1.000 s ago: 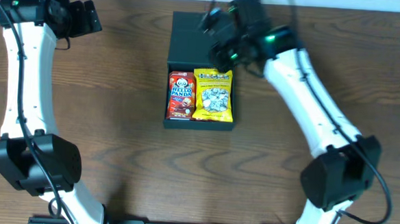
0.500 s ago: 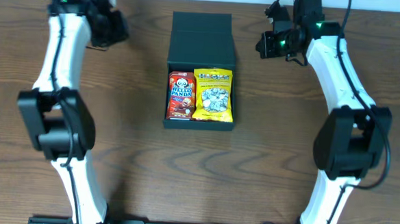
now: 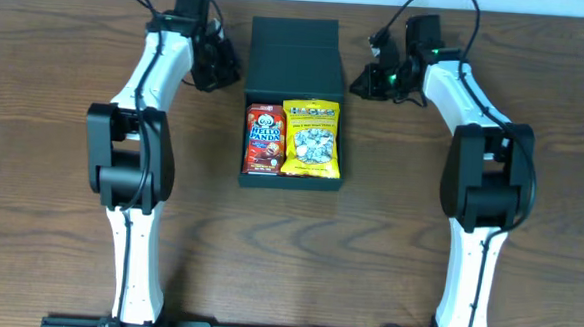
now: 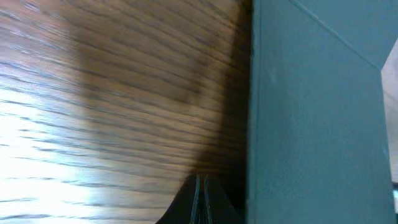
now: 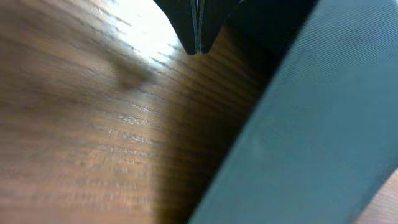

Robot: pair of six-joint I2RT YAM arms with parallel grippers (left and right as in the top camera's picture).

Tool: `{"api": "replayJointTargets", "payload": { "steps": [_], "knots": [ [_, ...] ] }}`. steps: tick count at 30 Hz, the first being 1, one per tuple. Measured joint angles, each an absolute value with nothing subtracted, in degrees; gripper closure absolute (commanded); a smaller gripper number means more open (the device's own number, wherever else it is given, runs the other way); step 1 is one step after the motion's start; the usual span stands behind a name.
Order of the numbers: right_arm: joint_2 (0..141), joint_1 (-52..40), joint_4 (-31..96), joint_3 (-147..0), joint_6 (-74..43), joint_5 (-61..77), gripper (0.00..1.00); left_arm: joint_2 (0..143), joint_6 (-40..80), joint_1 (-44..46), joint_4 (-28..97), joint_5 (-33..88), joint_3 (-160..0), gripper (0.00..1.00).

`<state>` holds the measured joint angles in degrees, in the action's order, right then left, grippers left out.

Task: Pack container
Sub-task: 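Move both grippers to the green box lid's top edge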

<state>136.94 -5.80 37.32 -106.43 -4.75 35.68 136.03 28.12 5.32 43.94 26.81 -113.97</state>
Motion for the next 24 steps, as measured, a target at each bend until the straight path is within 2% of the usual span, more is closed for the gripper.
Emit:
{"api": "replayJointTargets", "payload": {
  "steps": [8,24],
  "knots": [
    [140.2,-5.8,33.7,-106.4,-7.2,40.2,0.98,137.6,35.5,5.4,41.9,26.8,-114.0,0.94],
    [141.3,-6.1,21.8,-106.4,-15.0,51.5,0.98,138.5,37.7,5.4,41.3,26.7,-114.0,0.94]
  ]
}}
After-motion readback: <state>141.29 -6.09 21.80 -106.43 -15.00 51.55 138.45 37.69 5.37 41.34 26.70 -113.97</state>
